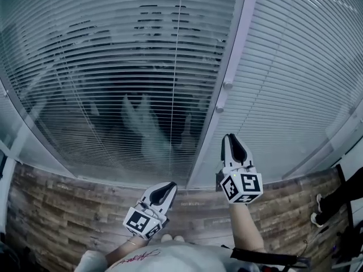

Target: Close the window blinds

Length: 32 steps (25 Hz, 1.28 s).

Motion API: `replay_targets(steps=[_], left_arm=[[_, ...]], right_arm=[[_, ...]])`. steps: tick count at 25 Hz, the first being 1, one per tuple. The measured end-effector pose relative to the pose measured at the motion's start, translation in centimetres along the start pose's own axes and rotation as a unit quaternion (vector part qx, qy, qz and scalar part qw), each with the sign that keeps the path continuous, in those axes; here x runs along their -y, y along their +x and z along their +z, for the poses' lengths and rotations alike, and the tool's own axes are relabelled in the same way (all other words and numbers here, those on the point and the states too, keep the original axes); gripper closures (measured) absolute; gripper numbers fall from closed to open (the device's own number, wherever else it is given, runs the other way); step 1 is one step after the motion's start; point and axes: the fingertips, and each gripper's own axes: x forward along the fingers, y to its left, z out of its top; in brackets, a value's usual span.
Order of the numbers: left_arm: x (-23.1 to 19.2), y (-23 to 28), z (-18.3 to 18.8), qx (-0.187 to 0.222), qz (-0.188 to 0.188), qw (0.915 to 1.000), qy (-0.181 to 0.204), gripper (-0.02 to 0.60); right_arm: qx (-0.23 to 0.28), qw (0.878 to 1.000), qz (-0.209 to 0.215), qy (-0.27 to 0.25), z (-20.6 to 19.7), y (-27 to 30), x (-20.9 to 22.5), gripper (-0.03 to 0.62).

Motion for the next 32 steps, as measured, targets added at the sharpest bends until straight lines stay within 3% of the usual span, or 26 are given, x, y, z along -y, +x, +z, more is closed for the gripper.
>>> replay_targets(steps=[2,3,10,18,26,28,32], left_arm=[[-0.1,-0.4,-0.7,-0.002,0.004,1.0000,-0.001,0.552],[-0.1,-0.9,-1.0,-0.002,0.007,1.0000,-0.002,0.552],[-1.0,-2.2,1.2,0.005,0.027,0.9995,0.012,0.552],[-1.1,-3.2,1.5,0.001,0.038,0.9991,0.016,0.552],[-1.3,-2.3,1.6,-0.007,0.034,0.9991,0.022,0.552],[-1.4,-2.3,1.6,-0.007,0.034,0.9991,0.025,0.552],[-1.5,-2.1,1.9,-0.009,0.037,0.9990,0.022,0.552]], right_arm=[[0.011,1.000,0.009,-0.003,1.6,2.5,0.6,0.463],[0.015,1.000,0.009,-0.006,2.2,3.5,0.7,0.450],[0.023,0.998,-0.020,-0.052,7.5,9.6,2.3,0.434],[-0.003,0.999,-0.034,-0.029,6.5,13.0,3.7,0.431],[0.007,0.995,-0.074,-0.068,7.4,14.4,4.6,0.459],[0.005,0.993,-0.073,-0.088,7.4,14.5,4.5,0.459],[0.004,0.980,-0.075,-0.183,7.9,14.6,4.0,0.462]])
